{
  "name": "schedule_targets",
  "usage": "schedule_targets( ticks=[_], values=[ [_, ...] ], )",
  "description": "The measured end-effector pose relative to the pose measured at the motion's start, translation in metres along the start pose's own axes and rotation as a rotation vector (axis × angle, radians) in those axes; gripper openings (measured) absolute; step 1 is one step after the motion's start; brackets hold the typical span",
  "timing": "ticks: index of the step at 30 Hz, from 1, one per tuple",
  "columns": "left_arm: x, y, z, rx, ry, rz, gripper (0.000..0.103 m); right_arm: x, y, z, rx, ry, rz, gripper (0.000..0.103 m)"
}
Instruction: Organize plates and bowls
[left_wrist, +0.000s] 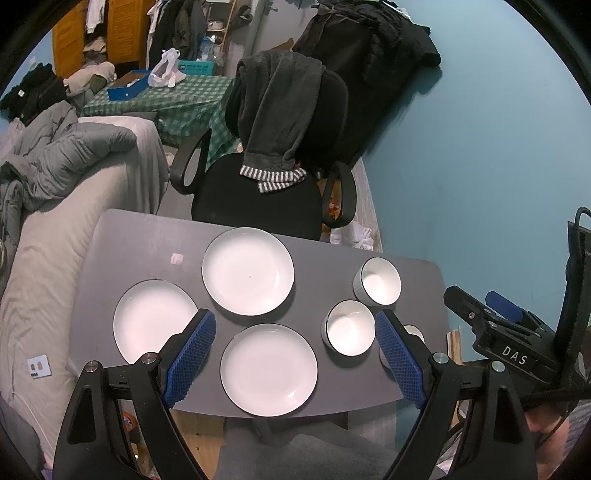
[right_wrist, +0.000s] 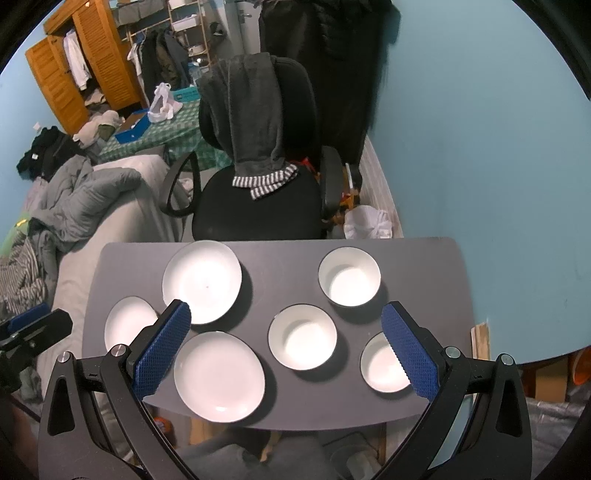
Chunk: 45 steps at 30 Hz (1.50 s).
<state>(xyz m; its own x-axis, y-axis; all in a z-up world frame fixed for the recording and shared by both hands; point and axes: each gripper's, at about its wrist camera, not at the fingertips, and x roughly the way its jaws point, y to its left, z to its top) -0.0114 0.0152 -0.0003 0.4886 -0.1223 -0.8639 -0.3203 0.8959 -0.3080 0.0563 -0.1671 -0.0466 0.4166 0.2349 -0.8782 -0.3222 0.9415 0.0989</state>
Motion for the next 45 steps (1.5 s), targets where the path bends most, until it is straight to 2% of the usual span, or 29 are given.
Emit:
schedule_targets(
  ticks=[10,18,22,27,35,45],
  values=[
    [0.005,0.003,-0.001,0.014,-0.005,0.037,0.089,0.006,-0.002,-0.003,0.002,0.012,0.013,0.102],
    [0.014,0.03,-0.001,-0.017,0.028,0.072,0.089,0.018,-0.006,-0.009,0.016,0.051,0.015,0.102],
    [0.021,0.044,-0.005,-0.022,0.046,0.091,0.089,0.024,-0.005,-0.015,0.025,0.071,0.043,0.102],
    [0.035,0.061,-0.013,-0.022,0.093,0.087,0.089,0.033,-0.006,-0.021,0.022,0.087,0.06,0.102],
    [0.056,0.083,-0.03,0.013,0.133,0.105,0.089,0.05,-0.007,-0.032,0.025,0.107,0.006,0.102],
    [0.08,0.106,-0.052,0.033,0.188,0.081,0.089,0.077,0.002,-0.052,0.034,0.169,0.05,0.102]
  ],
)
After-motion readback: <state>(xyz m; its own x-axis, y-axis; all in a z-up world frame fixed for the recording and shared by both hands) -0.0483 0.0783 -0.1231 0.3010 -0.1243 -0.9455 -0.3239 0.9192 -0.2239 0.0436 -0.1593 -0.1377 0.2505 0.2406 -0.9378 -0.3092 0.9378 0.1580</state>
